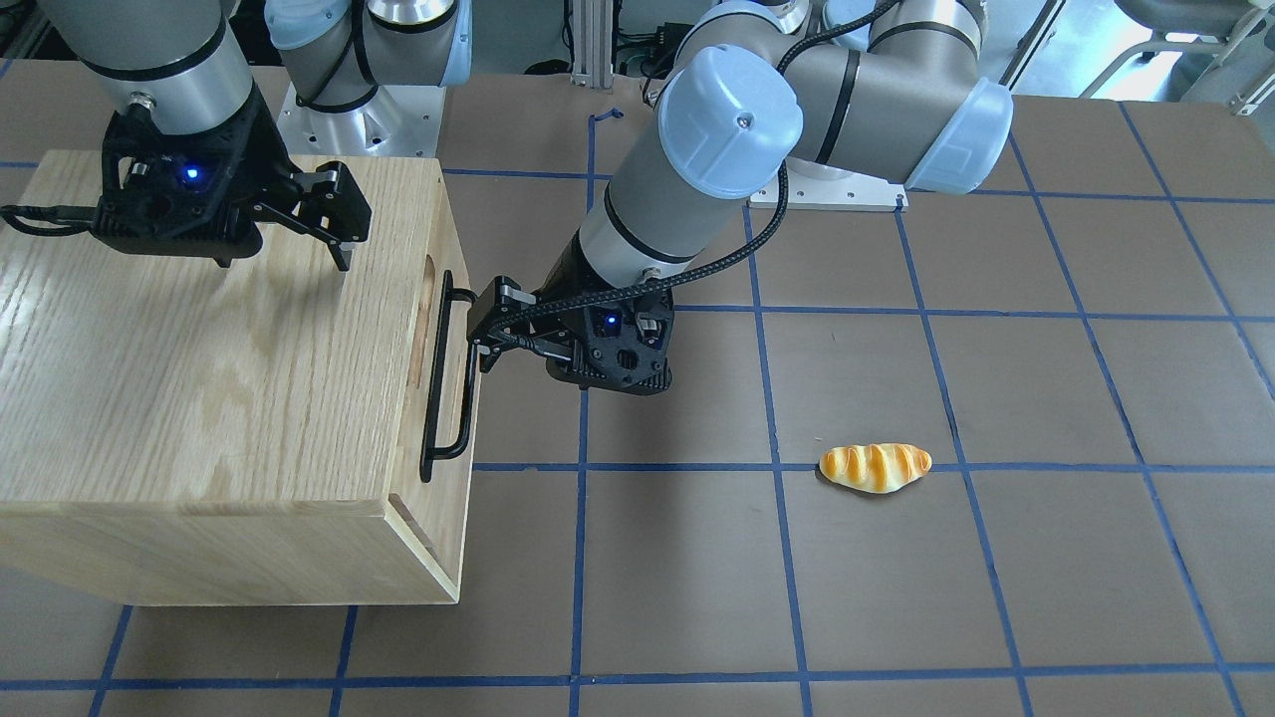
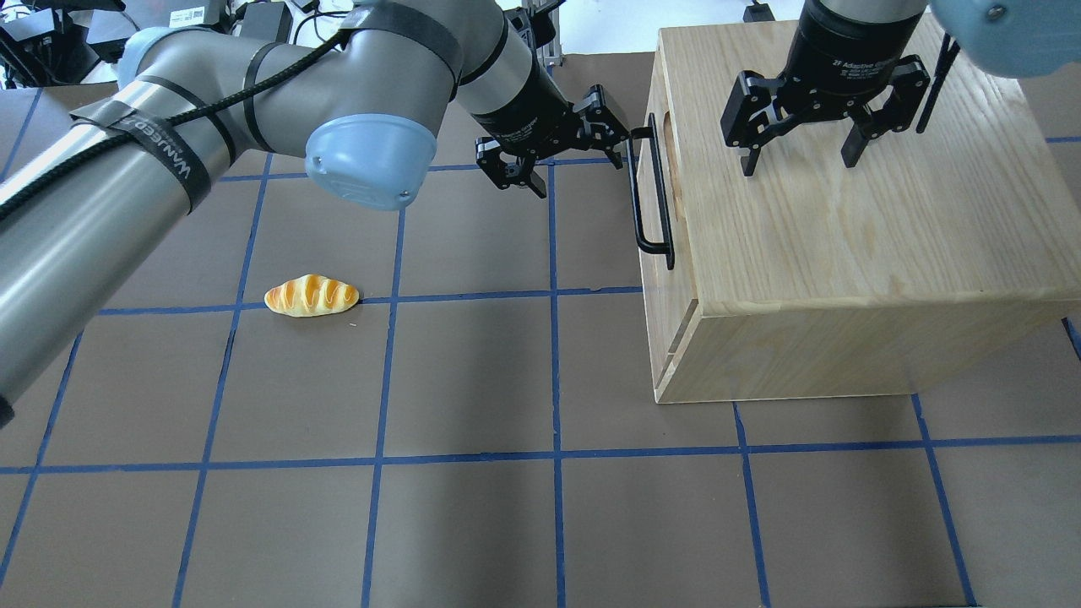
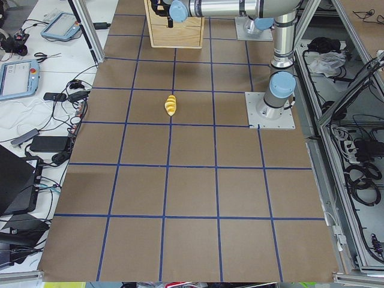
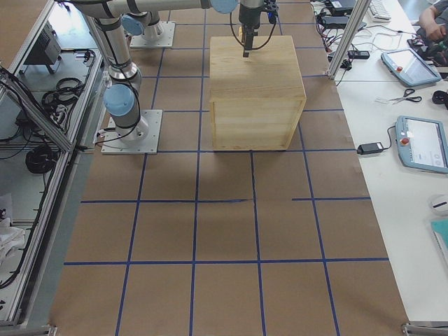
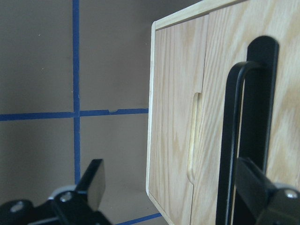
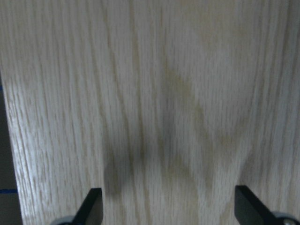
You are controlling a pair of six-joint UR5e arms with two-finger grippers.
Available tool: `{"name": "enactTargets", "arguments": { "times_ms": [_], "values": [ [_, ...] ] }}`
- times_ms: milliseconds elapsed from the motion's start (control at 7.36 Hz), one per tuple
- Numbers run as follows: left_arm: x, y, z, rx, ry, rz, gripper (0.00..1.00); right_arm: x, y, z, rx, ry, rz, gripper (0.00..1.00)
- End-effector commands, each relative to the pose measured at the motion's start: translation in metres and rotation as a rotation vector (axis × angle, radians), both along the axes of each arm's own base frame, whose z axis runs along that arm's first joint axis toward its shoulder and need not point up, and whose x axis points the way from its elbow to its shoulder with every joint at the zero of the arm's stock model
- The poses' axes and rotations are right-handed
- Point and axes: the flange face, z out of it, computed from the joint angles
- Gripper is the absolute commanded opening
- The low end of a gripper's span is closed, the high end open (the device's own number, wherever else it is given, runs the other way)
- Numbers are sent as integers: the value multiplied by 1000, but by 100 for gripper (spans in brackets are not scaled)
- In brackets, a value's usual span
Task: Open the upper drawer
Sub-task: 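Move the left gripper toward the black drawer handle on the cabinet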
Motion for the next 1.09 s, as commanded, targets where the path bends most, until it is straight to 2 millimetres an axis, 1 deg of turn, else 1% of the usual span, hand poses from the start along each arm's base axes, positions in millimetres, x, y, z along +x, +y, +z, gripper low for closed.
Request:
{"name": "enactTargets", "arguments": {
  "times_ms": [0, 272, 679, 951],
  "values": [
    [-14, 3, -12, 26, 18, -14, 100, 0, 0, 0, -1, 0, 0, 100],
    [-18, 4, -18, 38, 15, -13, 100, 0, 0, 0, -1, 0, 0, 100],
    [-19, 5, -20, 33, 17, -15, 100, 0, 0, 0, -1, 0, 0, 100],
    [-24, -1, -32, 24, 20, -19, 100, 0, 0, 0, -1, 0, 1, 100]
  ]
}}
